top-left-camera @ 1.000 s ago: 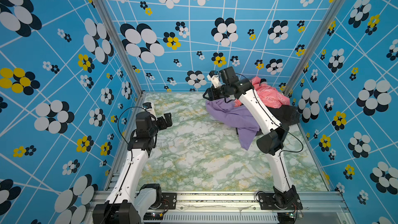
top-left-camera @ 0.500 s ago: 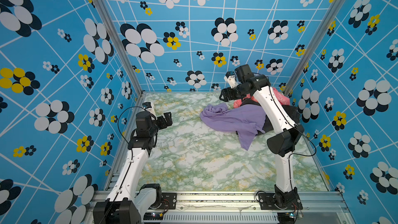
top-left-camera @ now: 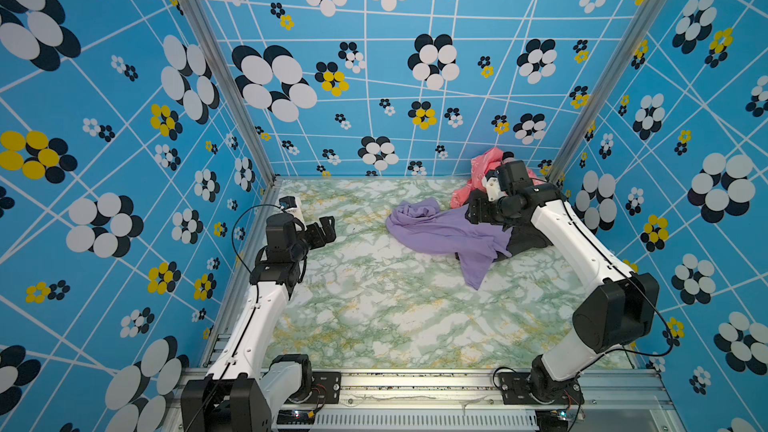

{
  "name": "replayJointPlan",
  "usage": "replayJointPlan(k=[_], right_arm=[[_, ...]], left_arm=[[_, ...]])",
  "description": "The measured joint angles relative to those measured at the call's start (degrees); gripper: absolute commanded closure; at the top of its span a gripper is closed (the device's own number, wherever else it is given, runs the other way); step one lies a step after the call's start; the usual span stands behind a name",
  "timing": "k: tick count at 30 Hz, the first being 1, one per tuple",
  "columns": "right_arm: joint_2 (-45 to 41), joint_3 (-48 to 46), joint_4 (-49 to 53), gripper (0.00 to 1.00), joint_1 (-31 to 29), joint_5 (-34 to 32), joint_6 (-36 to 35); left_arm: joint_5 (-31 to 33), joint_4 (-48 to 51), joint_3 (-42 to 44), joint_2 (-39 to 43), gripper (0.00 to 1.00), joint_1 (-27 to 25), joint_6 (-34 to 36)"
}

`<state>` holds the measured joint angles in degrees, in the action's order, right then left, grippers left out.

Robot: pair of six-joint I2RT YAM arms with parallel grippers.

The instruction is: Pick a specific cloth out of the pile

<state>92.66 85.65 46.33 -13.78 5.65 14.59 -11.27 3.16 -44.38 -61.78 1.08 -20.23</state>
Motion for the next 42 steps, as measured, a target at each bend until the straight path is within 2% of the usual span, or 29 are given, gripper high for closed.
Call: replayJointPlan(k=[4,8,19,24,28,35,42], right_arm=[[-1.9,-9.0,-4.3,0.17,2.3,0.0,5.9],[-1.6,-12.0,-6.5,0.24,3.7,-0.7,9.9],[5.1,-11.7,-8.1,0.73,3.8,-1.1,15.0],[5.6,-11.6,-8.9,0.91,3.8,-0.9,16.8],[5.2,-11.5,-10.3,1.0,3.8,-0.8,17.8],[1.4,-8.3,-14.9,1.0,3.8,1.5,19.6],[-0.5,-0.9,-21.6,1.0,2.8,5.4,21.0]], left_arm=[[-0.4,-0.2,-0.4,-1.0,0.01,-0.5,-0.2],[-0.8,-0.2,-0.9,-1.2,0.01,-0.7,-0.1],[-0.7,0.3,-1.1,1.3,0.01,-0.7,0.1],[-0.7,0.3,-1.1,2.6,0.01,-0.7,0.1],[-0.7,0.2,-1.1,2.6,0.01,-0.7,0.1],[-2.3,-0.9,-1.1,1.2,0.01,-0.9,-0.4],[-5.9,-5.0,-2.3,-1.4,0.01,-3.0,-1.1]])
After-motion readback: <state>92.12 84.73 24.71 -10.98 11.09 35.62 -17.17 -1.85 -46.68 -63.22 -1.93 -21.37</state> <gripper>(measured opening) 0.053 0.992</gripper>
